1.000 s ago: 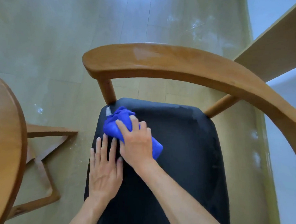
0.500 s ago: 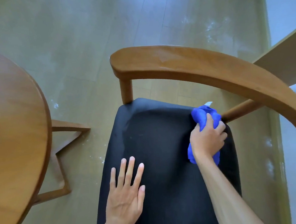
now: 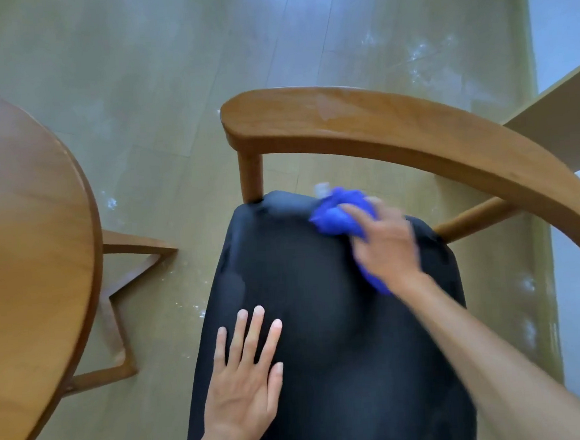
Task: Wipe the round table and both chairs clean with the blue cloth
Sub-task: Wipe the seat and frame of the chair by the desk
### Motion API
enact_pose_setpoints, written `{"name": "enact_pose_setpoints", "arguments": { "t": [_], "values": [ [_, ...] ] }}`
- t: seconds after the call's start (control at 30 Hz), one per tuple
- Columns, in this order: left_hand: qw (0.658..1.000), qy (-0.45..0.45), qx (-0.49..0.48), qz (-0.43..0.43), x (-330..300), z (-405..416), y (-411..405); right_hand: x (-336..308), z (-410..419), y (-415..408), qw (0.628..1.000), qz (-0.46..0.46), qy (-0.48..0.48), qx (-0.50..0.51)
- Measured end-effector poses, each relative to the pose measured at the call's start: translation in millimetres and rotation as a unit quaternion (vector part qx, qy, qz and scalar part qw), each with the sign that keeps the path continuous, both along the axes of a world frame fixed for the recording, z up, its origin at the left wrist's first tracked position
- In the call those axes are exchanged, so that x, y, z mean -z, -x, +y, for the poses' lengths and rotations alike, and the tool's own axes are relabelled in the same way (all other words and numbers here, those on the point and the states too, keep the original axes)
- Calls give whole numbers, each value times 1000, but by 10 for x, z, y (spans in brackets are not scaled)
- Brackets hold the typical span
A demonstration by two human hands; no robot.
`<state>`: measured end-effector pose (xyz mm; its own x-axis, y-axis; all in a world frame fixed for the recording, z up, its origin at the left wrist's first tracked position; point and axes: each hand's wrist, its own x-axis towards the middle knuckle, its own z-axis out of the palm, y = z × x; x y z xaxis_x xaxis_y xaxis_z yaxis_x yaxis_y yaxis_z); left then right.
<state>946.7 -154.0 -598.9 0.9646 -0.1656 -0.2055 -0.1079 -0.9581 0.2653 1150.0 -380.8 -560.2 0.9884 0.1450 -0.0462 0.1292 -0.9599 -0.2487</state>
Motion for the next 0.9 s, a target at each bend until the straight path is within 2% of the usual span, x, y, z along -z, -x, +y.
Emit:
{"name": "enact_pose_setpoints", "arguments": {
  "t": [0.1, 0.2, 0.27, 0.37, 0.47, 0.57, 0.7, 0.8, 0.9],
  "values": [
    [1000, -5, 1, -3, 28, 3, 7, 2, -635, 214, 970, 11, -24, 240],
    [1000, 1, 0, -10, 33, -7, 18, 69, -209, 363, 954, -3, -11, 301],
    [1000, 16, 2, -11, -11, -16, -14, 52, 338, 484, 974, -13, -25, 225],
    [996, 88, -25, -20, -93, 18, -64, 38, 969, 1009, 998, -21, -50, 31],
    [979, 196, -57, -20, -202, 157, 85, 15, 987, 1464, 992, -2, -72, -104],
    [979, 190, -70, -22, -271, 340, 338, -79, 820, 1208, 977, -12, -32, -212],
    [970, 187, -154, -20, -375, 428, 357, -190, 1136, 963, 999, 18, -33, -35],
    [944, 210, -254, -30, -539, 278, 103, -208, 1279, 1192, 993, 91, -43, -57],
    [919, 214, -327, -46, -720, -37, -258, -243, 868, 964, 979, 142, -143, -26]
  ]
}}
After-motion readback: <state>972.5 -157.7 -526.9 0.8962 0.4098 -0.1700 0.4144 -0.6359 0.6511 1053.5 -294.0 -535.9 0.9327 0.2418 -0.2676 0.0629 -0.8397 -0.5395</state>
